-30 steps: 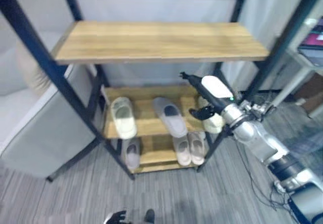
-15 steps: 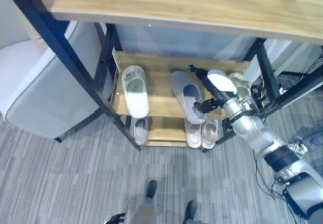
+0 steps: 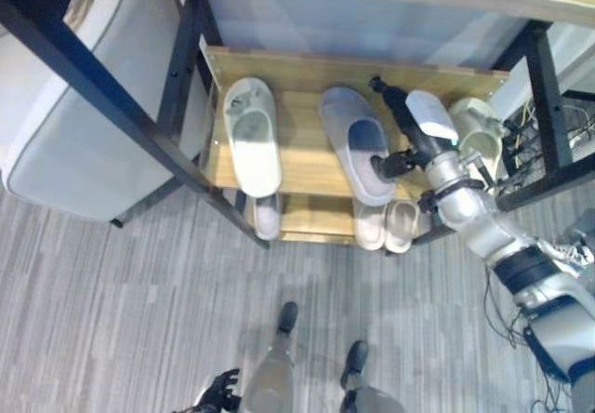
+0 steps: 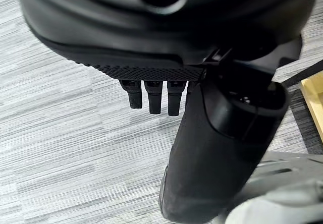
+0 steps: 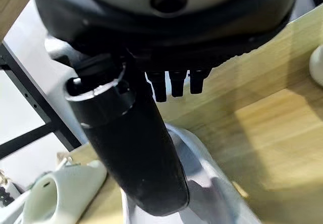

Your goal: Arrange the slippers neatly on the shoe rack.

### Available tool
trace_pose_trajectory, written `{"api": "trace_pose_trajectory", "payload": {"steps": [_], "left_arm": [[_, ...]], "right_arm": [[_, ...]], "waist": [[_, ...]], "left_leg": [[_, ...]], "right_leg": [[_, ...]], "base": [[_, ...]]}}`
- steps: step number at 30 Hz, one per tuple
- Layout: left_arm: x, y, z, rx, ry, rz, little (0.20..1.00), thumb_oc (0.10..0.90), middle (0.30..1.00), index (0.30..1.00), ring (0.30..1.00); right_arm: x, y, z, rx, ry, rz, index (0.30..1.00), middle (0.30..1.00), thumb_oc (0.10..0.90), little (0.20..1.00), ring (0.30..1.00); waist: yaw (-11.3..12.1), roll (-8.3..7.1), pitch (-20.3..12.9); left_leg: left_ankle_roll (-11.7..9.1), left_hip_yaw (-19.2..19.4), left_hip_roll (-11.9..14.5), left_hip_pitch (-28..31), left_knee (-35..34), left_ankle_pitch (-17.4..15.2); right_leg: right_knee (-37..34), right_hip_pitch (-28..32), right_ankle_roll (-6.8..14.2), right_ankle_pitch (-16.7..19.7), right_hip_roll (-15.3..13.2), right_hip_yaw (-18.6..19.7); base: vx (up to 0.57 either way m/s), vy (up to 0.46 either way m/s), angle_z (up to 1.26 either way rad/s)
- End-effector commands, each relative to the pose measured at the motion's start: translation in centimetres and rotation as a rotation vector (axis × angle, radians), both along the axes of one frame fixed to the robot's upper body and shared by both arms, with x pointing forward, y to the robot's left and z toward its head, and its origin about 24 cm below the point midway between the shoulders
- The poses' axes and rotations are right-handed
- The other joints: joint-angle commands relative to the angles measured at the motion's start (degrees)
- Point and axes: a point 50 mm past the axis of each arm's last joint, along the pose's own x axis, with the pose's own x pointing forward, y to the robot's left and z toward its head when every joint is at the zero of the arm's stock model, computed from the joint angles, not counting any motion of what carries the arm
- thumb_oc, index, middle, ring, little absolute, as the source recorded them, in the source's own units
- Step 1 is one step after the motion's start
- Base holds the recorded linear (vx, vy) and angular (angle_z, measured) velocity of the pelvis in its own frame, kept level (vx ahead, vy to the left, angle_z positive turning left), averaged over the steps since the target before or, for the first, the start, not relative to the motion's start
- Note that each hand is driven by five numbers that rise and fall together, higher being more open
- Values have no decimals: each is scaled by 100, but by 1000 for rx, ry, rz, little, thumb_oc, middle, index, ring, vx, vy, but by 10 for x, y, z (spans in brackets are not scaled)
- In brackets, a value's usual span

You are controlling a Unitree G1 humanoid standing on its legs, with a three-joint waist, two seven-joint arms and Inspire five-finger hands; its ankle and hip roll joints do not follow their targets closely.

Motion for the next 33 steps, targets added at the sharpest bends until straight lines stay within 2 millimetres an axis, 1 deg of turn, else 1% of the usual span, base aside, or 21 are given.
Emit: {"api": "trace_pose_trajectory", "payload": {"steps": [1, 2, 3, 4, 5, 6, 10, 11, 14, 15, 16, 17, 18, 22, 23, 25, 26, 27, 30, 32, 33], "left_arm": [[-11, 3, -3, 38, 51, -11, 900, 800, 900, 900, 900], [-9, 4, -2, 42, 43, -10, 900, 800, 900, 900, 900], [-9, 4, -2, 42, 43, -10, 900, 800, 900, 900, 900], [-8, 4, -2, 45, 35, -12, 900, 800, 900, 900, 900], [-8, 5, -2, 45, 35, -12, 900, 800, 900, 900, 900], [-7, 5, -1, 47, 31, -11, 900, 800, 900, 900, 900], [-7, 6, -1, 49, 25, -4, 900, 800, 900, 900, 900], [-7, 6, -1, 49, 25, -4, 900, 800, 900, 900, 900], [-6, 5, -1, 47, 24, 4, 900, 800, 900, 900, 900], [-7, 4, -2, 47, 28, 11, 900, 800, 900, 900, 900], [-7, 1, -3, 44, 35, 22, 900, 800, 900, 900, 900], [-9, 0, -3, 46, 40, 25, 900, 800, 900, 900, 900], [-9, -1, -3, 47, 39, 26, 900, 800, 900, 900, 900], [-10, 0, -3, 50, 34, 37, 900, 800, 900, 900, 900], [-12, 2, -3, 55, 41, 44, 900, 800, 900, 900, 900], [-14, 6, -3, 59, 37, 52, 900, 800, 900, 900, 900], [-15, 8, -2, 59, 32, 63, 900, 800, 900, 900, 900], [-15, 14, 0, 54, 9, 101, 900, 800, 900, 900, 900], [-24, 29, 4, 66, -3, 160, 900, 800, 900, 900, 900], [-21, 38, 8, 58, -44, 215, 900, 800, 900, 900, 900], [-18, 45, 11, 61, -70, 251, 900, 800, 900, 900, 900]], "right_arm": [[-4, 0, 62, 110, -245, 34, 900, 900, 800, 900, 900], [-1, -3, 63, 143, -242, 20, 827, 827, 751, 827, 827], [-1, -3, 63, 143, -242, 20, 827, 827, 751, 827, 827], [1, -5, 61, 227, -219, 30, 545, 545, 563, 545, 545], [1, -5, 61, 227, -219, 30, 521, 521, 547, 521, 521], [3, -6, 57, 289, -184, 39, 300, 300, 400, 300, 300], [5, -9, 47, 395, -133, 51, 300, 300, 400, 300, 300], [4, -9, 47, 395, -133, 51, 300, 300, 400, 300, 300], [3, -11, 33, 493, -102, 54, 300, 300, 400, 300, 300], [-1, -13, 24, 555, -91, 59, 300, 300, 400, 300, 300], [-16, -11, 13, 667, -116, 102, 300, 300, 400, 300, 300], [-25, -8, 10, 686, -130, 128, 300, 300, 400, 300, 300], [-36, -5, 12, 703, -169, 170, 300, 300, 400, 300, 300], [-70, 3, 3, 722, -211, 257, 300, 300, 400, 300, 300], [-81, 3, -1, 699, -210, 270, 300, 300, 400, 300, 300], [-96, 7, -12, 663, -168, 306, 300, 300, 400, 300, 300], [-102, 8, -22, 661, -123, 316, 300, 300, 400, 300, 300], [-111, 13, -41, 640, -23, 341, 300, 300, 400, 300, 300], [-120, 19, -53, 606, 42, 374, 300, 300, 400, 300, 300], [-122, 19, -56, 596, 51, 386, 300, 300, 400, 300, 300], [-121, 19, -59, 587, 65, 378, 300, 300, 400, 300, 300]], "waist": [[153, -30, -259], [173, -17, -239], [171, -17, -239], [182, 10, -225], [182, 8, -226], [190, 21, -210], [184, 38, -179], [184, 36, -179], [150, 58, -149], [107, 69, -136], [5, 99, -125], [-25, 104, -130], [-80, 122, -129], [-227, 120, -198], [-283, 111, -229], [-369, 120, -291], [-428, 130, -329], [-489, 193, -380], [-468, 275, -314], [-392, 336, -233], [-325, 379, -187]], "left_leg": [[-159, 288, 188, 142, 4, -443], [-166, 278, 176, 120, 15, -442], [-166, 277, 176, 119, 15, -442], [-174, 270, 157, 97, 23, -439], [-173, 269, 156, 96, 24, -439], [-176, 258, 149, 89, 33, -443], [-178, 242, 143, 80, 87, -468], [-178, 240, 143, 79, 90, -470], [-168, 246, 134, 67, 154, -507], [-162, 248, 130, 78, 181, -535], [-146, 271, 136, 122, 229, -583], [-140, 275, 139, 151, 247, -609], [-133, 293, 143, 181, 277, -643], [-102, 350, 163, 326, 400, -768], [-94, 363, 174, 387, 454, -823], [-86, 373, 186, 484, 541, -881], [-72, 375, 206, 558, 556, -906], [-55, 338, 261, 687, 620, -931], [-128, 168, 318, 777, 716, -884], [-313, 22, 349, 659, 757, -659], [-437, -114, 358, 552, 697, -455]], "right_leg": [[-3, 218, 449, -253, -332, 100], [-3, 218, 450, -256, -346, 72], [-3, 217, 450, -256, -346, 71], [-3, 214, 453, -246, -355, 50], [-3, 214, 453, -247, -356, 49], [-3, 219, 453, -240, -362, 29], [-3, 252, 451, -238, -377, -14], [-3, 254, 451, -238, -377, -15], [-2, 275, 449, -247, -385, -24], [4, 292, 450, -255, -391, -25], [33, 330, 451, -278, -406, -11], [48, 352, 448, -292, -409, -4], [77, 364, 446, -312, -413, 8], [158, 480, 442, -405, -424, 48], [227, 520, 431, -455, -433, 60], [343, 602, 417, -544, -433, 94], [439, 636, 404, -622, -422, 107], [749, 671, 367, -802, -396, 123], [983, 782, 279, -1059, -333, 6], [958, 872, 204, -1166, -283, -230], [926, 920, 166, -1219, -245, -409]], "base": [[40, -10, 8], [19, -3, 4], [32, 1, 6], [13, 4, 8], [24, -4, 7], [14, -11, 5], [5, -4, 1], [0, 0, 0], [0, 0, 0], [0, 0, 0], [-25, -7, 5], [-29, -18, 12], [-18, -16, 14], [-23, -48, -6], [-25, -61, -10], [-4, -72, -13], [-31, -141, -18], [-39, -141, -6], [-84, -163, 2], [-178, -180, 26], [-217, -173, 74]]}}
